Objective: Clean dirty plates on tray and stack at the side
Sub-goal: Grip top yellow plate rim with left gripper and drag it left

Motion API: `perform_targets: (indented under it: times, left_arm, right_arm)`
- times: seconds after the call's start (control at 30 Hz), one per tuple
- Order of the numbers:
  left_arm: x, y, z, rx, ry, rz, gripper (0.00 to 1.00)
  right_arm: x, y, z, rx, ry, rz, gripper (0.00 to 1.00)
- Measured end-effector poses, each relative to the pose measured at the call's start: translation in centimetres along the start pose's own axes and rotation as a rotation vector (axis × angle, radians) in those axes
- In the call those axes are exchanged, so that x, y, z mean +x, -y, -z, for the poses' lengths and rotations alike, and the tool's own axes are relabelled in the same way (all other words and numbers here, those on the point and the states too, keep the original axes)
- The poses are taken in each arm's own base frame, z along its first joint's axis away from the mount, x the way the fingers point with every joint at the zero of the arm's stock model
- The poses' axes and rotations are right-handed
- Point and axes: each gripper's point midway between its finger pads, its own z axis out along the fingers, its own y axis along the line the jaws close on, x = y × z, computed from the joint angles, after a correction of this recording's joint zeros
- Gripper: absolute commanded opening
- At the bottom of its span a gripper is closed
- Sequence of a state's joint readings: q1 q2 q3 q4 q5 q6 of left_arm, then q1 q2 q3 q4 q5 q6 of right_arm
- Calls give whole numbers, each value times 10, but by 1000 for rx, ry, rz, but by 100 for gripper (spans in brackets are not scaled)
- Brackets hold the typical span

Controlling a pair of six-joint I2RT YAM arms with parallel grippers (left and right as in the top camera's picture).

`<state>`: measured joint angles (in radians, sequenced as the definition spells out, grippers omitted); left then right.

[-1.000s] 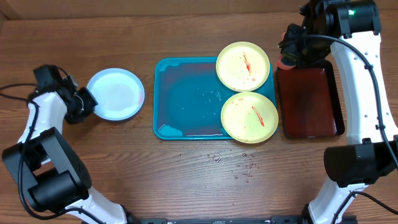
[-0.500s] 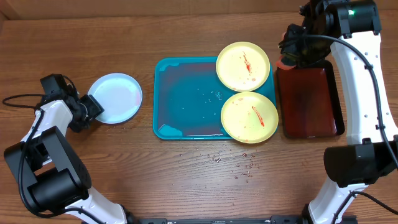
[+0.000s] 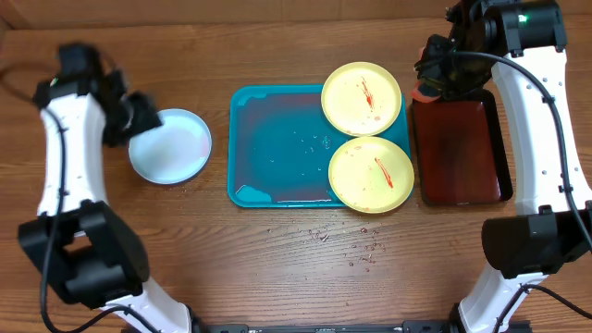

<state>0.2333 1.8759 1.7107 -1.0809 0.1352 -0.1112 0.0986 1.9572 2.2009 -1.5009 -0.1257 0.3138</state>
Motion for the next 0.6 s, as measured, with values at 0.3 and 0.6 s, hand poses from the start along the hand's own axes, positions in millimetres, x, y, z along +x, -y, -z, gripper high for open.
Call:
perform_targets:
  times: [0.3,0.6]
  left_arm:
    - [0,183,2,262,120,-266,73]
    - [66,309,-93,426,-17,-309,68]
  right_arm:
    - [-1,0,0,-2,3,1,4]
    - [1,0,0,2,-5,0,4]
